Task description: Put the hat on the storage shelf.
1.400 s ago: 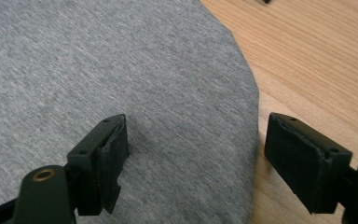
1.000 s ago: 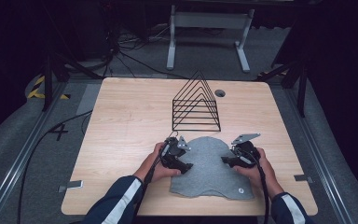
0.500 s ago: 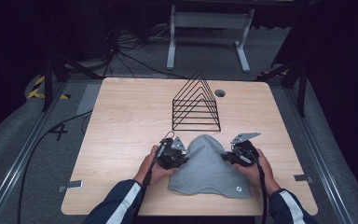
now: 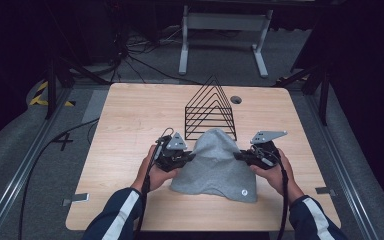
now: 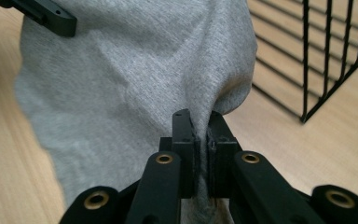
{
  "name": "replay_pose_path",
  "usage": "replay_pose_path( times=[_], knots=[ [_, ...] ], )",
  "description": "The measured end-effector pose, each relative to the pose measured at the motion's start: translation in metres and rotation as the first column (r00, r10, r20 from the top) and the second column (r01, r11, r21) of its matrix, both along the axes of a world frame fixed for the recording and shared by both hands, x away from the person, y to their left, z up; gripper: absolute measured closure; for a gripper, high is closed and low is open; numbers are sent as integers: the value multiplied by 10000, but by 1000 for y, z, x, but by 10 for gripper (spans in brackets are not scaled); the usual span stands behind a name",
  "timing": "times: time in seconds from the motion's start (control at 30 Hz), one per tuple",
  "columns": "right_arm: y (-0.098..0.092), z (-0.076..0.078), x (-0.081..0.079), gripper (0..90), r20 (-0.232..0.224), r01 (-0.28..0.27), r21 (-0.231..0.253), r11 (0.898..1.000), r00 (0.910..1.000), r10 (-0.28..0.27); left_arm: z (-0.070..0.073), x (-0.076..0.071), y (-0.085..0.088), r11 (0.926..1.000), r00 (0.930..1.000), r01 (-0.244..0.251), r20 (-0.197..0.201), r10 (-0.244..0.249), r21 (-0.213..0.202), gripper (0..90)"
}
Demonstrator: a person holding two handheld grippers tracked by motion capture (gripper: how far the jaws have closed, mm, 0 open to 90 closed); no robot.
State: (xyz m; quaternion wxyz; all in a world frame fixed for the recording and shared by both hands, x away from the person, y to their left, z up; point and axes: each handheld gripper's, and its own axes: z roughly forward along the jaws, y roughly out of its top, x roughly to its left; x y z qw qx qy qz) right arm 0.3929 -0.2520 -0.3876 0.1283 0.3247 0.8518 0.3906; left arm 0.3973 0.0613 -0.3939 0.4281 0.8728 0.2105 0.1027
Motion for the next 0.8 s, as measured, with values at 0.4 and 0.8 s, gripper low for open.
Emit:
replay_pose_path(
  times=[0.4,0.8],
  knots=[
    [-2,76,7,846,1385,71,-71,9999,9904,-60,85,19,-7,9994,9913,310,1275,-325,139,858],
    [-3,148,44,846,2604,372,471,9982,9643,-483,148,57,-12,9999,9820,25,1888,-52,146,858]
  ],
)
